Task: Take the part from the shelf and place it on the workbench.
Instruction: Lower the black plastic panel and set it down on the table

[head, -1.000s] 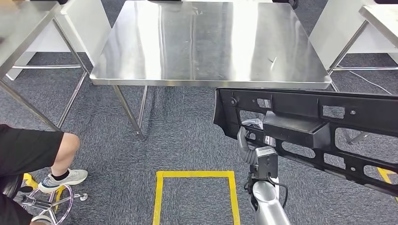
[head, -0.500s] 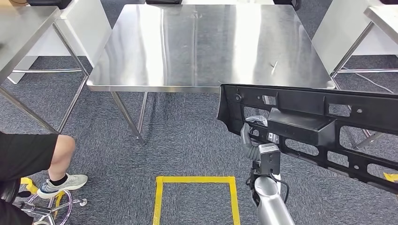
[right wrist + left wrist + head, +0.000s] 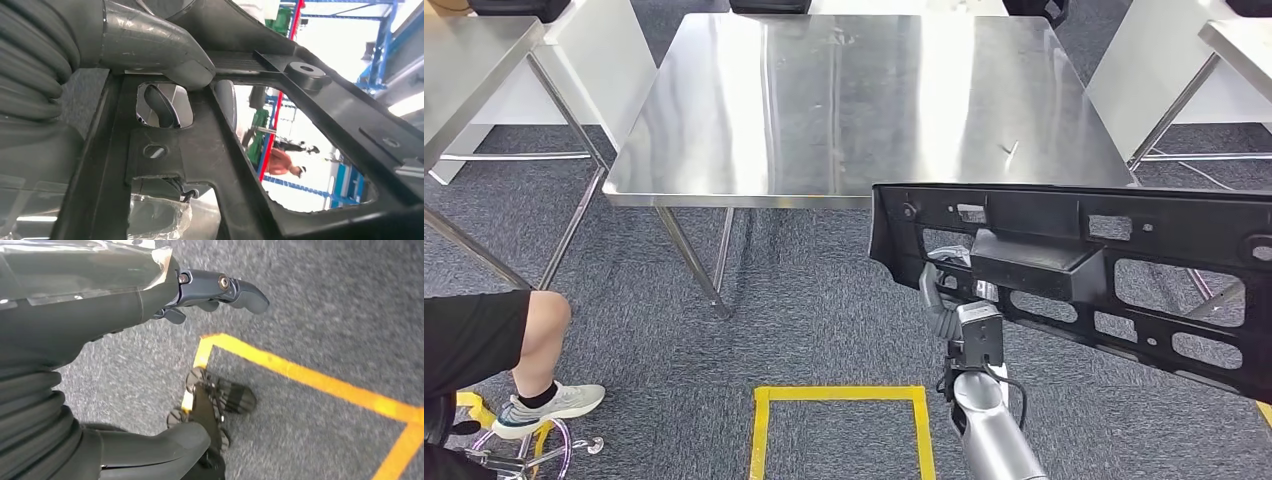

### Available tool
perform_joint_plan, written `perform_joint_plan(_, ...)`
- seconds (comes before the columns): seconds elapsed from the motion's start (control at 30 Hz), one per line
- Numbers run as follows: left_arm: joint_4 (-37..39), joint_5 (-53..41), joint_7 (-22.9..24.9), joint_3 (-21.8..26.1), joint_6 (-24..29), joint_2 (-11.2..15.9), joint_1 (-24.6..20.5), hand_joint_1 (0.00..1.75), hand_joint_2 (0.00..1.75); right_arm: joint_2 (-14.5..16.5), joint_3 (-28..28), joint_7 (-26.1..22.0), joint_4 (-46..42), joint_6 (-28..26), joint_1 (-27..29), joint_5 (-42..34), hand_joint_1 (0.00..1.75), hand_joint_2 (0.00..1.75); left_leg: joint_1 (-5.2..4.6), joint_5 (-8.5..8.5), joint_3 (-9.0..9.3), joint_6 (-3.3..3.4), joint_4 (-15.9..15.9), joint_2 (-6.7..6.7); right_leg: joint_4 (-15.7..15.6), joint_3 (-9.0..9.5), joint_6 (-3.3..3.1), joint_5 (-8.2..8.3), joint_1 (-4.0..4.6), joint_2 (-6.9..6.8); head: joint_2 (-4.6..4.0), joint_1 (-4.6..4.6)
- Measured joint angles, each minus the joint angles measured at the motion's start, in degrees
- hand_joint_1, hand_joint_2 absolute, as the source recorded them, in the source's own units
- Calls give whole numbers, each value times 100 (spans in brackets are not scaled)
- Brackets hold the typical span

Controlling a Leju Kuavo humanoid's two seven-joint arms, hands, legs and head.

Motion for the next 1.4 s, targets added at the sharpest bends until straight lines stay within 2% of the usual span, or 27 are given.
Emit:
perform_joint_plan(0.07, 1, 7, -33, 0, -27, 4, 21, 0, 175, 10, 11, 2, 33, 24, -68, 0, 175, 175, 34, -1, 85, 62, -68, 2, 402, -198, 25, -171, 7, -9, 0, 7)
perform_joint_plan(0.13, 2, 14, -59, 0, -43, 11, 34, 0, 175, 12, 14, 23, 55, 50, -105, 4, 175, 175, 45, -35, 135, 105, -81, -1, 1233, -672, 23, -428, -13, -13, 1, 9)
perform_joint_plan(0.17, 2, 18, -68, 0, -44, 12, 44, 0, 175, 11, 14, 41, 61, 56, -100, 9, 175, 175, 45, -59, 157, 112, -80, -7, 1568, -895, 41, -494, -22, -14, 1, 8)
perform_joint_plan(0.2, 2, 24, -75, 0, -44, 10, 58, 0, 175, 10, 13, 57, 65, 60, -89, 13, 175, 175, 47, -86, 187, 109, -79, -16, 1702, -1024, 78, -467, -33, -14, 1, 9)
perform_joint_plan(0.23, 2, 32, -80, 0, -44, 7, 71, 0, 175, 9, 13, 69, 69, 63, -83, 16, 175, 175, 51, -117, 227, 97, -78, -26, 1579, -1027, 131, -335, -45, -16, 1, 9)
perform_joint_plan(0.27, 2, 40, -84, 0, -44, 3, 81, 0, 175, 9, 13, 74, 70, 64, -84, 17, 175, 175, 56, -151, 275, 81, -78, -33, 1235, -913, 187, -128, -56, -22, 1, 9)
perform_joint_plan(0.3, 2, 46, -87, 0, -45, -1, 86, 0, 175, 9, 13, 75, 70, 65, -90, 17, 175, 175, 59, -188, 323, 57, -77, -39, 769, -730, 232, 104, -67, -34, 1, 11)
perform_joint_plan(0.33, 2, 49, -91, 0, -45, -2, 86, 0, 175, 13, 14, 75, 71, 66, -98, 17, 175, 175, 46, -234, 361, 25, -70, -45, 369, -550, 239, 281, -67, -41, 0, 11)
perform_joint_plan(0.4, 2, 51, -98, 0, -45, 2, 82, 0, 175, 17, 14, 78, 72, 67, -105, 17, 175, 175, 22, -307, 402, -36, -64, -51, -19, -357, 159, 417, -55, -50, 0, 8)
perform_joint_plan(0.5, 2, 56, -103, -1, -44, 6, 80, 0, 175, 22, 14, 84, 64, 68, -107, 22, 175, 175, 46, -381, 423, -132, -42, -40, -32, -306, -13, 380, -56, -39, 1, 3)
perform_joint_plan(0.57, 3, 56, -109, -2, -44, 6, 75, 0, 175, 33, 14, 111, 46, 73, -105, 40, 175, 175, 65, -575, 251, -189, 336, -21, -52, -239, -107, 345, -92, -35, 1, 0)
perform_joint_plan(0.63, 6, 58, -111, -2, -45, 6, 84, 0, 175, 42, 14, 164, 27, 85, -83, 74, 175, 175, 70, -883, -183, -225, 1124, -10, -51, -185, -175, 294, -81, -37, 1, -3)
perform_joint_plan(0.67, 9, 61, -111, -2, -46, 7, 95, 0, 175, 44, 14, 197, 11, 91, -58, 94, 175, 175, 71, -971, -410, -236, 1469, -10, -51, -162, -194, 271, -73, -37, 1, -2)
perform_joint_plan(0.7, 13, 66, -111, -2, -49, 7, 107, 0, 175, 45, 14, 228, -10, 94, -27, 116, 175, 175, 73, -954, -566, -238, 1645, -10, -50, -135, -201, 245, -65, -35, 1, -3)
perform_joint_plan(0.73, 20, 70, -111, -3, -53, 7, 116, 0, 175, 46, 14, 264, -43, 96, 9, 137, 175, 175, 74, -811, -608, -230, 1583, -9, -49, -98, -200, 215, -61, -29, 1, -3)
perform_joint_plan(0.77, 27, 76, -111, -4, -61, 8, 122, 0, 175, 47, 14, 300, -85, 96, 41, 158, 175, 175, 74, -574, -532, -213, 1299, -7, -49, -54, -190, 182, -59, -23, 1, -3)
perform_joint_plan(0.83, 45, 86, -112, -8, -81, 12, 124, 0, 175, 50, 14, 373, -186, 96, 90, 198, 175, 175, 63, -115, -207, -161, 488, 0, -49, 32, -151, 109, -41, -12, 1, -1)
perform_joint_plan(0.87, 51, 90, -114, -11, -91, 15, 123, 0, 175, 51, 13, 411, -247, 96, 112, 216, 175, 175, 49, -15, -72, -134, 209, 4, -48, 54, -122, 78, -26, -8, 1, 1)
perform_joint_plan(0.9, 56, 91, -115, -15, -101, 17, 123, 0, 175, 51, 13, 448, -313, 95, 138, 236, 175, 175, 32, 5, 4, -110, 61, 6, -49, 61, -93, 55, -13, -6, 1, 3)
perform_joint_plan(1.03, 72, 87, -116, -49, -114, 15, 122, 0, 175, 45, 11, 534, -591, 87, 284, 287, 175, 175, 17, -42, 110, 13, -45, 2, 32, 32, 12, -40, -15, -11, 1, 5)
perform_joint_plan(1.1, 79, 76, -116, -86, -114, 13, 107, 0, 175, 31, 6, 552, -714, 82, 343, 296, 175, 175, 45, -57, 185, 79, -93, 9, 569, -259, 18, -239, -18, -14, 1, 10)
perform_joint_plan(1.17, 83, 68, -114, -120, -111, 13, 94, 0, 175, 8, -3, 571, -804, 79, 425, 303, 175, 175, 46, -103, 223, 110, -96, 8, 1357, -741, 18, -458, -24, -14, 1, 12)
perform_joint_plan(1.2, 83, 67, -111, -136, -108, 10, 93, 0, 175, -4, -7, 585, -844, 79, 479, 307, 175, 175, 46, -129, 246, 111, -94, 2, 1589, -925, 41, -476, -31, -14, 1, 11)
perform_joint_plan(1.23, 83, 64, -108, -151, -103, 5, 92, 0, 175, -13, -10, 601, -883, 79, 528, 314, 175, 175, 48, -158, 278, 105, -93, -6, 1610, -1003, 81, -401, -37, -16, 1, 11)
perform_joint_plan(1.27, 83, 61, -104, -167, -98, -2, 91, 0, 175, -19, -13, 618, -926, 79, 567, 324, 175, 175, 51, -191, 323, 92, -93, -13, 1386, -956, 133, -229, -46, -18, 1, 12)
perform_joint_plan(1.33, 85, 51, -99, -201, -88, -15, 79, 0, 175, -22, -29, 649, -1020, 79, 609, 351, 175, 175, 43, -277, 428, 43, -89, -21, 541, -617, 216, 209, -59, -38, 1, 11)
perform_joint_plan(1.4, 89, 43, -97, -242, -79, -17, 55, 0, 175, -24, -51, 689, -1118, 79, 641, 382, 175, 175, 21, -359, 489, -22, -84, -22, 15, -363, 168, 413, -51, -47, 1, 5)
